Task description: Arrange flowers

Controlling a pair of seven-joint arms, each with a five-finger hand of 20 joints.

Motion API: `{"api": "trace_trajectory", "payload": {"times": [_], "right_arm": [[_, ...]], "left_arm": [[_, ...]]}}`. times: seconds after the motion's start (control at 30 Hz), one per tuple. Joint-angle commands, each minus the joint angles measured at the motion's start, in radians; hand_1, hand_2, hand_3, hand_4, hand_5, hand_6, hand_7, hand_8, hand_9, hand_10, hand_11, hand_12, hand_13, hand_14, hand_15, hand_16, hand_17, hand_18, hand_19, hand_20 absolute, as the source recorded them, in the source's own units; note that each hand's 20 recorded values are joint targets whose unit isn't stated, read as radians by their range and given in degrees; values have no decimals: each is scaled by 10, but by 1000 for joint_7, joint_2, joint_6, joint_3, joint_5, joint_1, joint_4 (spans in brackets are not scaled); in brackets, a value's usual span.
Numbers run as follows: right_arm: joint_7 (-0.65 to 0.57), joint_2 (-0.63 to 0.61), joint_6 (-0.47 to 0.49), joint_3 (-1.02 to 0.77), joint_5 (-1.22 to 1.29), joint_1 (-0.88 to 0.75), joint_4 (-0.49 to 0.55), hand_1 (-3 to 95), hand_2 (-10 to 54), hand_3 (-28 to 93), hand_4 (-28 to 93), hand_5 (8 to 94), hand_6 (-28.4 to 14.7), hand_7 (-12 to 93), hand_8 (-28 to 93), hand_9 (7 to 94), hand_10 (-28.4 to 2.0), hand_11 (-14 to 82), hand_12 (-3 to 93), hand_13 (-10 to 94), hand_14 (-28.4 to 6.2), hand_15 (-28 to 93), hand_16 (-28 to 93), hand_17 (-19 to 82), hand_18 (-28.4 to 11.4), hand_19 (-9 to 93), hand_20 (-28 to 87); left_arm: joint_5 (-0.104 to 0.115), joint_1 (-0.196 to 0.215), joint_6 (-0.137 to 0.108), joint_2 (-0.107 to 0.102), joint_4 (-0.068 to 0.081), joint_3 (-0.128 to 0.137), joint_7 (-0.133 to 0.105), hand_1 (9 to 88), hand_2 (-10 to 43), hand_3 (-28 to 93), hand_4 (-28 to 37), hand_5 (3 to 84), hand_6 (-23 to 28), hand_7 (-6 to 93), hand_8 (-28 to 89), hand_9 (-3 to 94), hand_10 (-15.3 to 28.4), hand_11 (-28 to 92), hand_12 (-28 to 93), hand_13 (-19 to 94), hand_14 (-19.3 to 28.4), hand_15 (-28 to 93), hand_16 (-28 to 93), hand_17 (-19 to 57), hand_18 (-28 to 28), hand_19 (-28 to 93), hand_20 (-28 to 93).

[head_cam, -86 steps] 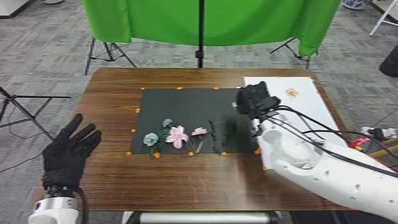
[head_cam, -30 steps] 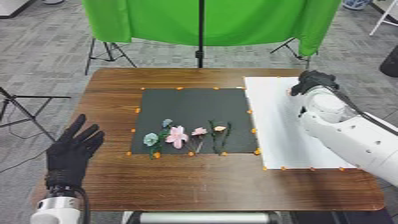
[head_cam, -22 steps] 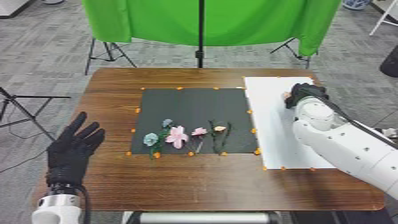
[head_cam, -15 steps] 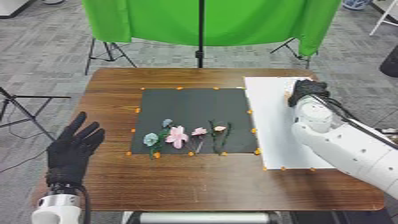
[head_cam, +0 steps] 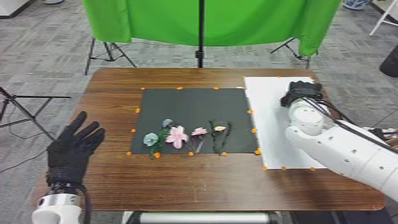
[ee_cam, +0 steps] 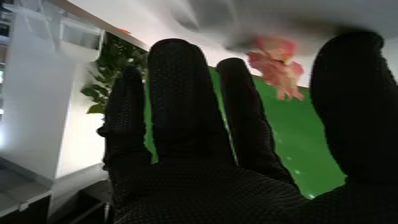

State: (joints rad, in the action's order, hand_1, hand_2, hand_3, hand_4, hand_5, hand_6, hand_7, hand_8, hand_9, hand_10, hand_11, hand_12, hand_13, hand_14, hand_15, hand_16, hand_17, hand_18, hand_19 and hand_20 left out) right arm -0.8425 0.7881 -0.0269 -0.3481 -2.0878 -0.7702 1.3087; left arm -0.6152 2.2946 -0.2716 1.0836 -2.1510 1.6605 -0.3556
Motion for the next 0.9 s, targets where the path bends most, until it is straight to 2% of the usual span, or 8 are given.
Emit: {"api": "trace_trajectory", "payload": {"times": [0.03,0.13,0.27,0.33,0.47,0.63,0.77,0.9], "right_arm": [[12,27,-27,33,-29,14,-2,330,-95,732,-283,500,4,135,-126,559,-143,223,141,553,-99,750,128,187,-232,791,399],[19,32,-33,55,-66,10,-12,399,-95,702,-282,615,59,155,-146,688,-93,234,143,624,-75,715,138,203,-228,781,400],[23,27,-98,71,-79,1,-11,562,-95,579,-283,806,72,135,-40,885,-46,119,286,731,-38,669,202,254,-201,800,397],[32,13,-137,71,-88,-3,3,626,-95,555,-283,874,67,132,-17,934,-30,149,306,796,-14,648,221,295,-180,828,388],[20,-50,-245,62,-66,-6,110,625,-95,576,-283,891,60,127,-12,937,-31,180,292,816,-9,638,232,310,-176,840,384],[33,-141,-289,-7,-100,-97,359,596,-95,637,-283,895,51,127,-9,937,-37,189,289,815,-16,644,241,308,-182,848,384],[61,-166,-249,-148,-108,-278,556,573,-95,678,-283,894,43,128,-2,937,-41,193,292,809,-23,654,242,302,-189,856,386],[88,-121,-196,-233,-147,-430,646,561,-95,696,-283,888,39,128,4,937,-51,202,295,792,-32,669,244,284,-195,859,386]], "left_arm": [[-3,5,8,4,7,-2,5,207,70,809,-283,352,76,76,-81,318,195,237,106,199,270,544,-107,-87,284,578,22],[-4,5,6,6,7,-3,4,207,70,809,-283,352,76,75,-80,317,195,238,106,199,270,544,-107,-87,284,578,22],[1,15,-1,5,4,-1,-7,208,71,807,-283,352,77,75,-79,318,195,237,105,199,270,545,-107,-87,284,579,21],[3,19,-1,6,3,2,-9,207,71,807,-283,352,77,75,-79,318,196,237,105,199,270,545,-107,-87,284,578,21],[2,23,-3,9,1,7,-10,206,72,806,-283,353,77,73,-79,318,196,237,104,199,270,545,-107,-87,284,578,21],[-5,32,4,16,-2,20,-2,206,72,807,-283,353,77,73,-79,318,195,237,105,199,271,545,-107,-87,284,578,21],[-16,32,17,22,-1,29,14,206,71,808,-283,353,77,73,-79,318,195,237,105,200,271,544,-107,-87,284,578,21],[-20,27,27,32,3,30,24,206,72,807,-283,353,77,73,-79,318,196,236,105,199,271,544,-107,-87,284,578,22]]}}
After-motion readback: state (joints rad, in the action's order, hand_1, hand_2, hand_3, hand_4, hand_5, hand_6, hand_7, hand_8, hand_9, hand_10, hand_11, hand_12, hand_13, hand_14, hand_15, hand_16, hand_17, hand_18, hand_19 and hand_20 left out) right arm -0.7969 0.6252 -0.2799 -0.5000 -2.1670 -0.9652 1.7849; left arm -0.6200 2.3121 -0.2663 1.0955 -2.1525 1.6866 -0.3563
